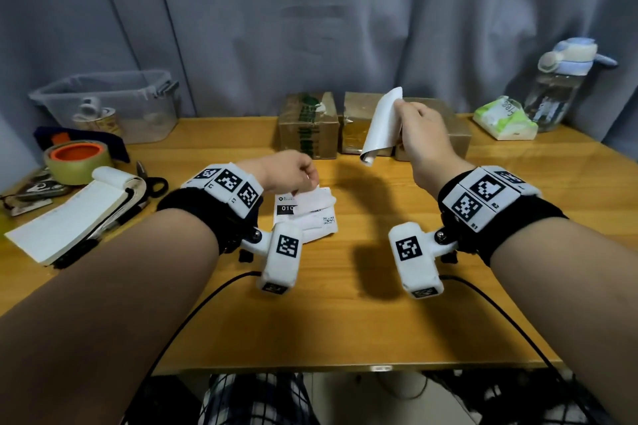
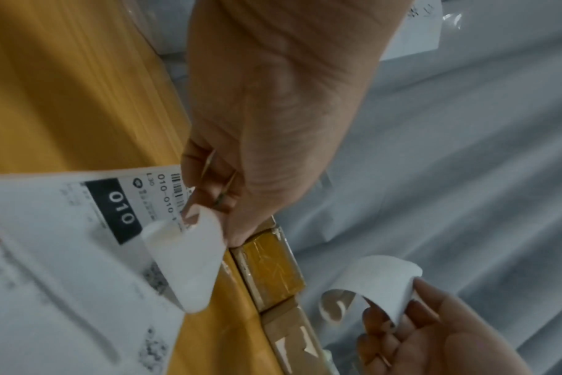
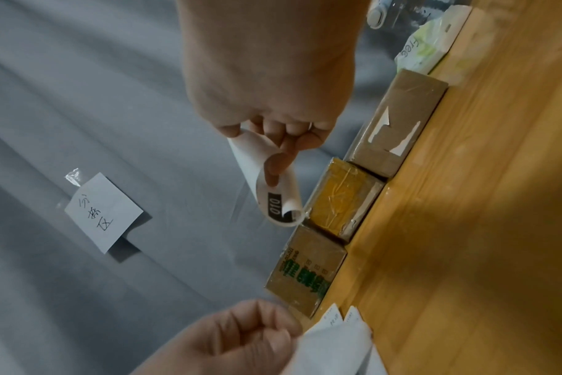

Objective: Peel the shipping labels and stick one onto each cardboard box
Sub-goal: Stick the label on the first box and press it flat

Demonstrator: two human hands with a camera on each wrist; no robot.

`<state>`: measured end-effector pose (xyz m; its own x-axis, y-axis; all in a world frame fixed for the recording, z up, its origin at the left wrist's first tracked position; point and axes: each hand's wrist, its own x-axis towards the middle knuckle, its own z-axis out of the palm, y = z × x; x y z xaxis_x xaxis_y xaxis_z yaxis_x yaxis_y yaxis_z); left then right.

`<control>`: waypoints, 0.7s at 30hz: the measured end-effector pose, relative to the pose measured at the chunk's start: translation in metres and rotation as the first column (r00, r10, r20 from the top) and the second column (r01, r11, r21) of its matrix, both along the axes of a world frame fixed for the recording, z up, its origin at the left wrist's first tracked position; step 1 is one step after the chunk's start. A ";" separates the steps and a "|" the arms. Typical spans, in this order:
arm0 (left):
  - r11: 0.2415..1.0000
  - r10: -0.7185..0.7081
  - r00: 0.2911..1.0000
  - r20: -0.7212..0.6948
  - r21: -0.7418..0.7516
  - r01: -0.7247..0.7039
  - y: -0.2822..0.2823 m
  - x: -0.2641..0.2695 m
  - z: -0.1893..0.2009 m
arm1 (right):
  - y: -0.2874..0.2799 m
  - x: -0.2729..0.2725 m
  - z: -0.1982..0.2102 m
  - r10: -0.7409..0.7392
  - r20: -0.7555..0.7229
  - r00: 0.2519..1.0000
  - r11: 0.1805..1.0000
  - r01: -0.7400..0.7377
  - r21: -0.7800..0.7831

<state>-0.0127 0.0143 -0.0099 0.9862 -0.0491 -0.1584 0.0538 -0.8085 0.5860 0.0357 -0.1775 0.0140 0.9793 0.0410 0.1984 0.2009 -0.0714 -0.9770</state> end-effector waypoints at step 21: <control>0.786 0.525 0.849 -0.059 -0.348 -0.510 0.049 0.104 0.009 | 0.074 0.078 0.020 0.192 -0.234 0.953 0.978 -0.165 0.132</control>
